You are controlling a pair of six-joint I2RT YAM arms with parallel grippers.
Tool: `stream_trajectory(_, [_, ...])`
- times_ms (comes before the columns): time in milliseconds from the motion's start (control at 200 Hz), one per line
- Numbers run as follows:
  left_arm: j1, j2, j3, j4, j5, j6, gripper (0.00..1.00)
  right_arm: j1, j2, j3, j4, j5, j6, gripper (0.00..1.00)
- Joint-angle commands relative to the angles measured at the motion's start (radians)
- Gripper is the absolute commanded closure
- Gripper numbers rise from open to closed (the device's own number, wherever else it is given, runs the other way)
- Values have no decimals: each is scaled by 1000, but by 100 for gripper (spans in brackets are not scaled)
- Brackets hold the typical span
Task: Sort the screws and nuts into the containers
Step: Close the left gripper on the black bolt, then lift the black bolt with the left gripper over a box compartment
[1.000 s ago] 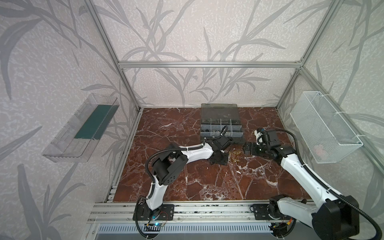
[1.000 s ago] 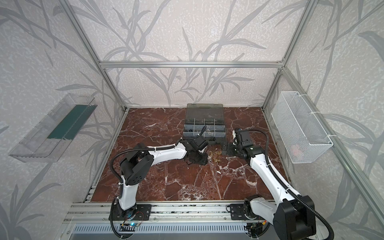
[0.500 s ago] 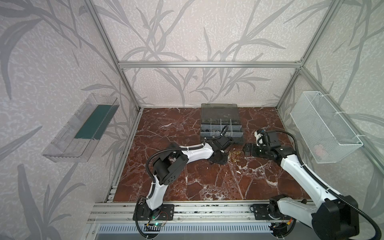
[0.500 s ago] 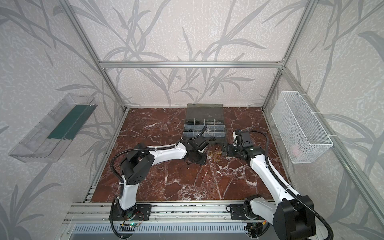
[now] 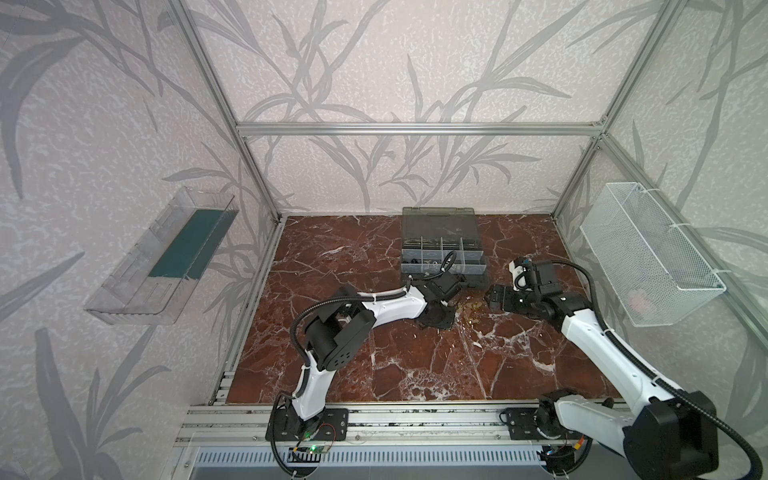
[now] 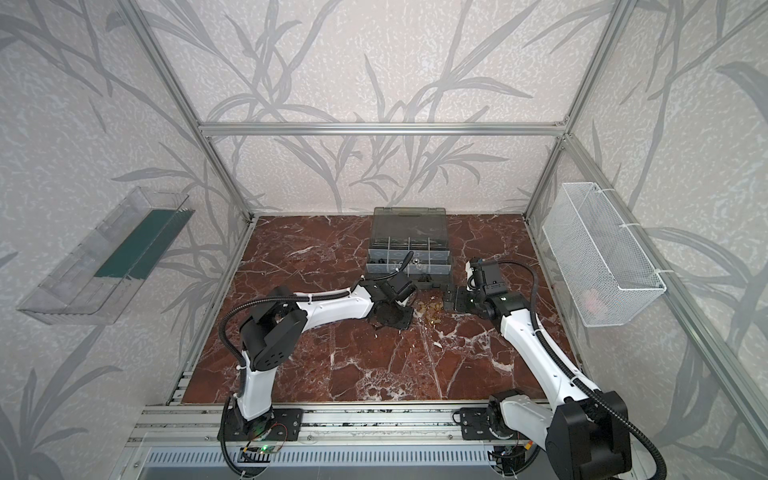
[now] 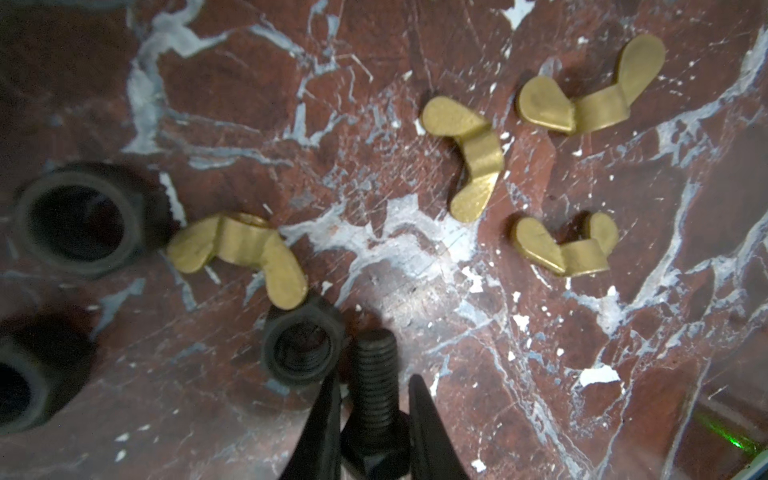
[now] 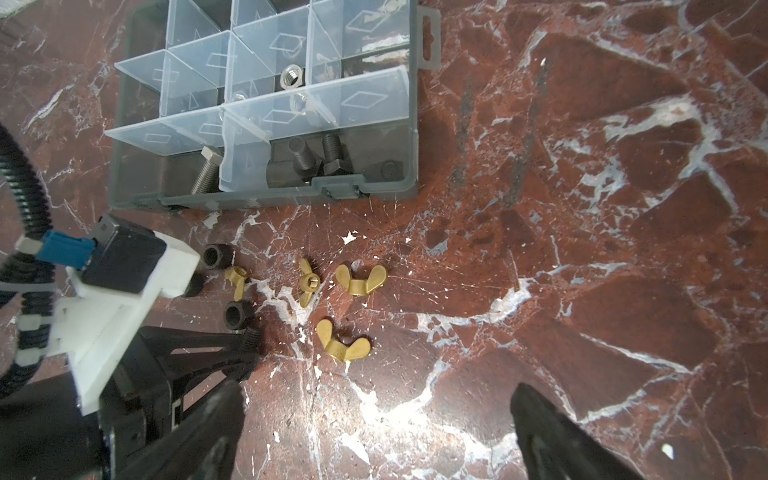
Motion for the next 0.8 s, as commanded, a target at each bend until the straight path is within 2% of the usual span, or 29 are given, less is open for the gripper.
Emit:
stream_trajectory(0, [-4,-42,25,-66,-20,12,86,-7,-13,-9,10,-10,11,1])
stream_trajectory(385, [18,-44,165,-128,-15,51,86,-16,-19,8,-1,-20,12,1])
stream_trajectory(795, [115,96,478,-236,-10,142,86,-27,9,57,-1,-37,15,1])
